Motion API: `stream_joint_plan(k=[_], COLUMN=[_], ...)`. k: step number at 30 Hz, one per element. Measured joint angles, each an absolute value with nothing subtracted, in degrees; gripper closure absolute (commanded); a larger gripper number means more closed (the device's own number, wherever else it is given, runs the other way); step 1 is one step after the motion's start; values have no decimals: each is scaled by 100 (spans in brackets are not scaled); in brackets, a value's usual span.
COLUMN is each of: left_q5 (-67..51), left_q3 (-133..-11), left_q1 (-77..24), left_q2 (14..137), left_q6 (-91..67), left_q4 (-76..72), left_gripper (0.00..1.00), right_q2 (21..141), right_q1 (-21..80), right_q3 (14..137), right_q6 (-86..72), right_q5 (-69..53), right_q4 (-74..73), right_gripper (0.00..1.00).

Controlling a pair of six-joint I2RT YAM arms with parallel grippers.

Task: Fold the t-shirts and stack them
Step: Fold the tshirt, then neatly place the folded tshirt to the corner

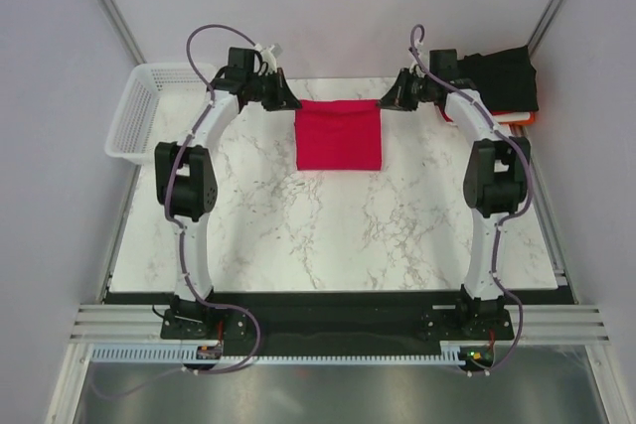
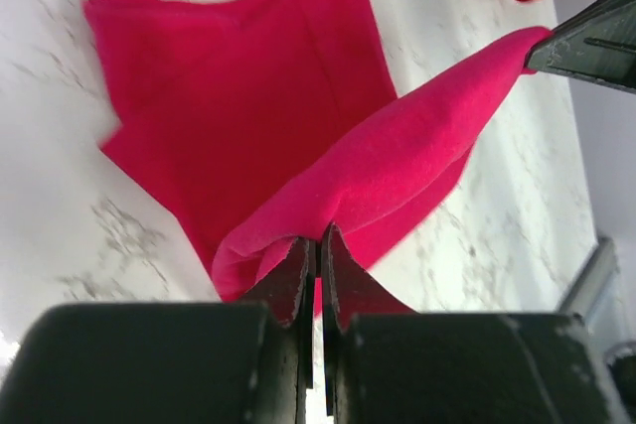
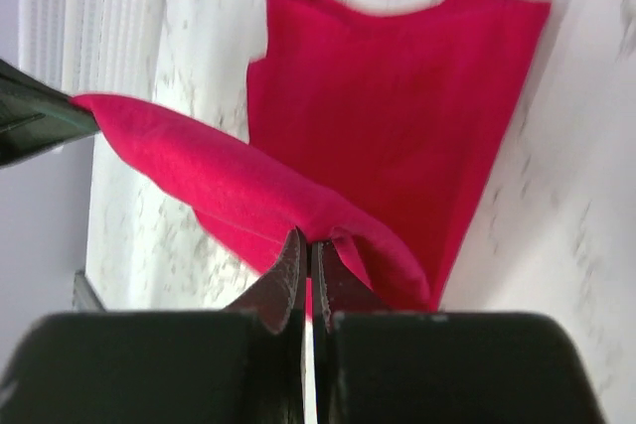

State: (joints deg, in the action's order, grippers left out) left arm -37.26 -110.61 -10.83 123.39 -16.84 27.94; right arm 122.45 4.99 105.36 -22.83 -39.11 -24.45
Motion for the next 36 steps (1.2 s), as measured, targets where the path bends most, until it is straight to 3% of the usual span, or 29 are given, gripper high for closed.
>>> stream_joint_plan(k=[1, 2, 3, 5, 8, 13, 17, 27, 36], left_q5=[-3658, -3592, -3531, -3293, -2711, -1859, -1953, -4827, -5800], left_q3=[-11323, -11518, -11699, -11987, -12276, -12182, -11727, -10455, -10009], left_q1=[-1083, -1083, -1081, -1074, -1105, -1177, -1243, -1302, -1402], left_q2=[12551, 12742, 12929, 13294, 13738, 13756, 13240, 12431, 13172], left_q6=[-1643, -1616, -1581, -1516, -1450, -1175, -1127, -1138, -1326], left_q4=[2755, 2707, 2633, 2462, 2287, 2257, 2296, 2097, 2084], left_gripper=[96, 89, 62, 41, 36, 36, 40, 46, 48], right_q2=[12538, 12807, 13104, 13701, 14473, 14486, 13957, 13939, 14357], right_q1=[497, 497, 497, 497, 499, 475, 403, 21, 16], right_q3=[10908, 11236, 11566, 12217, 13054, 12873, 12221, 11240, 10995], right_q6=[-2270, -2268, -2290, -2279, -2196, -1949, -1824, -2519, -2985], right_q5=[-3889, -3863, -3837, -3793, -3632, -3470, -3579, -4766, -5422], right_q4=[-2410, -2353, -2309, -2102, -1900, -1881, -1892, -1487, -1087], right_gripper=[96, 72, 60, 39, 37, 34, 32, 29, 26])
